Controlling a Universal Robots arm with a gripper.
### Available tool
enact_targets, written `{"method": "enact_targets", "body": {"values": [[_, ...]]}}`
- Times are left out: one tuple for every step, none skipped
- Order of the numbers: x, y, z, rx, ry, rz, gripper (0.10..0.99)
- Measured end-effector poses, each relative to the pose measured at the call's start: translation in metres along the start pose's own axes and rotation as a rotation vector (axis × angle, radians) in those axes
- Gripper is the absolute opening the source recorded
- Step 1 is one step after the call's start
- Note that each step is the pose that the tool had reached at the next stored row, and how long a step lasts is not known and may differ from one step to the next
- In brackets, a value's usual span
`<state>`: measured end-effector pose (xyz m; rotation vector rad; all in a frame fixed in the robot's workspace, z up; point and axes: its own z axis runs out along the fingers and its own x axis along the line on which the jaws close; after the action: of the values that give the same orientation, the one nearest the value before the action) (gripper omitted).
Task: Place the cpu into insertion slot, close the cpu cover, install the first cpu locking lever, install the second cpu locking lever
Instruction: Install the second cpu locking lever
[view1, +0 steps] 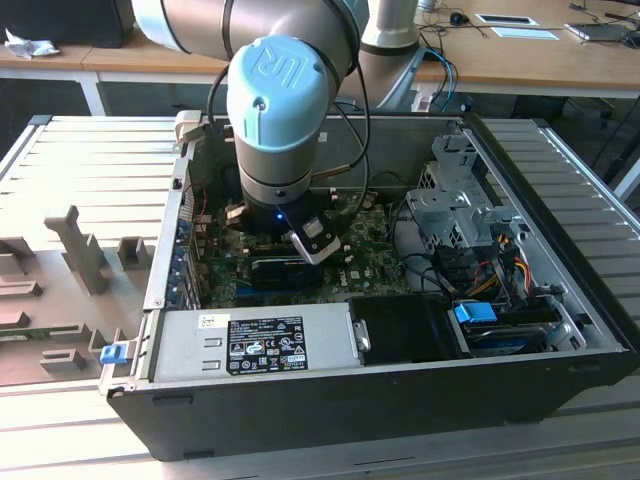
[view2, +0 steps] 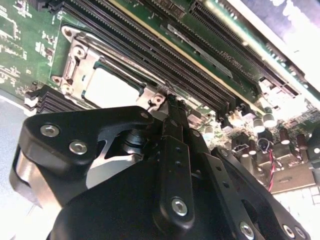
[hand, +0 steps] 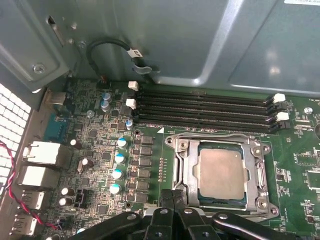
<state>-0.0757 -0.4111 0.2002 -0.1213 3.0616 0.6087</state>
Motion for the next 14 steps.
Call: {"method": "enact_targets", "body": {"values": [[-0.0001,0.0004,-0.0009,0.0,0.0,0.0,0.106],[-0.0001,0.0006,-0.0014,0.0,-0.0001,0.0,0.106],[-0.0001,0.0009,-0.0021,0.0,0.0,0.0,0.106],[-0.0001,0.0012,-0.0027,0.0,-0.0001,0.0,0.106],[-0.0001,0.0014,-0.0033,0.0,0.0,0.0,0.106],[-0.0002,0.0018,-0.0041,0.0,0.0,0.0,0.106],[-0.0002,0.002,-0.0047,0.0,0.0,0.0,0.106],[-0.0002,0.0025,-0.0059,0.0,0.0,0.0,0.106],[-0.0003,0.003,-0.007,0.0,0.0,0.0,0.106],[-0.0003,0.0034,-0.0079,0.0,0.0,0.0,0.106],[-0.0003,0.0038,-0.0089,0.0,0.0001,0.0,0.106],[-0.0004,0.0042,-0.0099,0.0,0.0,0.0,0.106],[-0.0004,0.0046,-0.011,0.0,0.0,0.0,0.106],[-0.0005,0.0057,-0.0135,0.0,0.0,0.0,0.106]]}}
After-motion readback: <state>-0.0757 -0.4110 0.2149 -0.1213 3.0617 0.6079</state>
